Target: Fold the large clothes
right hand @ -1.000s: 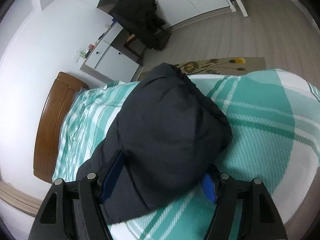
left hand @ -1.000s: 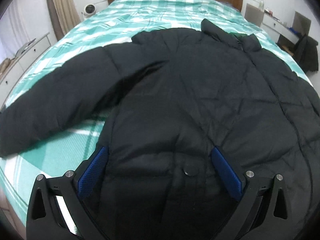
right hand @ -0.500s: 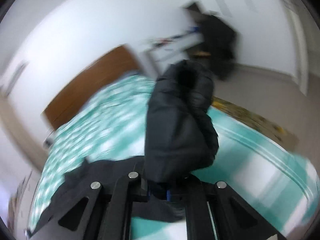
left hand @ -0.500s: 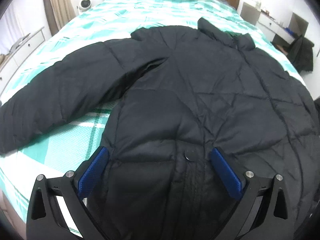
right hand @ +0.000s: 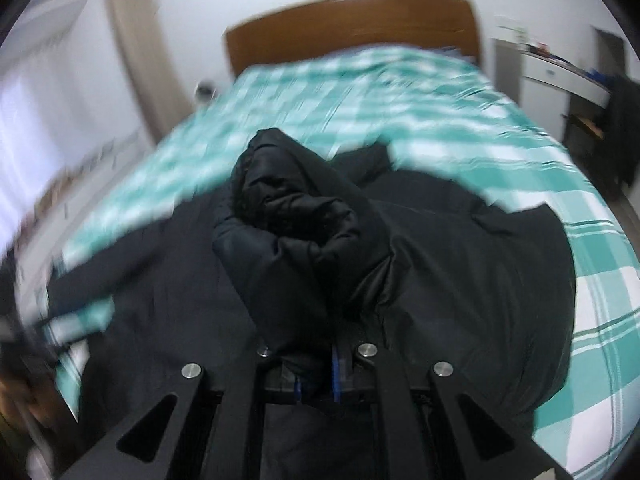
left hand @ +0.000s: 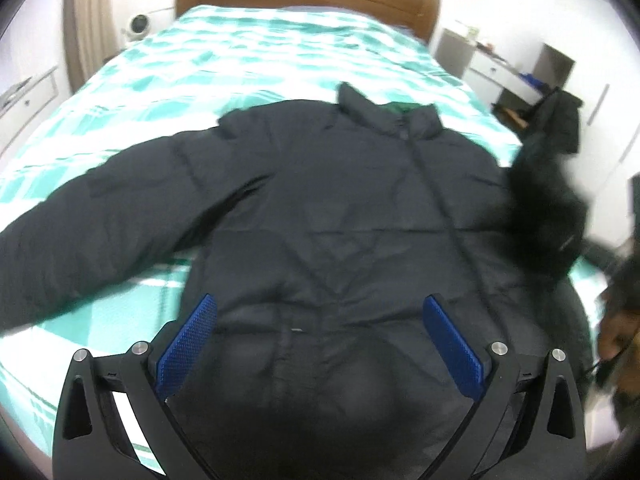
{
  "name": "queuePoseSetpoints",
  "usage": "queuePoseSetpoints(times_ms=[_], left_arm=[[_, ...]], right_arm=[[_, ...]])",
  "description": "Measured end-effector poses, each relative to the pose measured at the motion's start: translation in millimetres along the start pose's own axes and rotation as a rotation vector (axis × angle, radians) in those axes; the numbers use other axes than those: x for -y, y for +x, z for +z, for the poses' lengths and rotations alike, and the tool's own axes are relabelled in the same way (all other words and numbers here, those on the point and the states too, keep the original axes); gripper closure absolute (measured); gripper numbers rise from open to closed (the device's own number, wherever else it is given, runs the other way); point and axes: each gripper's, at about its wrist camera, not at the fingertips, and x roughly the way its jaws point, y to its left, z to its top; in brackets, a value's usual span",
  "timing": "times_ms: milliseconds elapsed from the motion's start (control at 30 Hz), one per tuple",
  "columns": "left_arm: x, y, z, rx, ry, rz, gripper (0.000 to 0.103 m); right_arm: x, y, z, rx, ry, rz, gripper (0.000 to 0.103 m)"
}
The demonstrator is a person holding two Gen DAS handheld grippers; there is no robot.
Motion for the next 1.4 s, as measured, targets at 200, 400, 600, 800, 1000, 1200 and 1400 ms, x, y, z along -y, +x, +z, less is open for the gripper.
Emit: queuePoseSetpoints(times_ms=[200, 400, 600, 800, 1000, 1200, 1400], left_arm=[[25, 9, 11, -0.044, -0.021, -0.187, 0.001], [64, 24, 19, -0.113, -0.038, -0.38, 0.001], [130, 73, 16, -0.215, 0.042, -0.384, 0.006], [157, 89, 26, -0.256, 0.064, -0.303, 0.096], [144, 47, 108, -0.07, 0.124, -0.239, 0.097], [72, 55, 169, 0.005, 0.077, -0.057, 0.097], [-10, 81, 143, -0.077, -0.034, 0.047, 0.097]], right_arm=[[-30, 12, -54, -0.074, -0.185, -0.024, 0.051], [-44, -36, -85, -0.036, -0.244, 0.069, 0.011], [-13, -96, -112, 0.057, -0.116, 0.068, 0.011], [24, -136, -141, 0.108, 0.012, -0.04, 0.011], [78, -160, -141, 0.155, 0.17, -0.106, 0.011], [120, -148, -88, 0.19, 0.183, -0.168, 0.011], [144, -94, -16, 0.168, 0.118, -0.155, 0.011]])
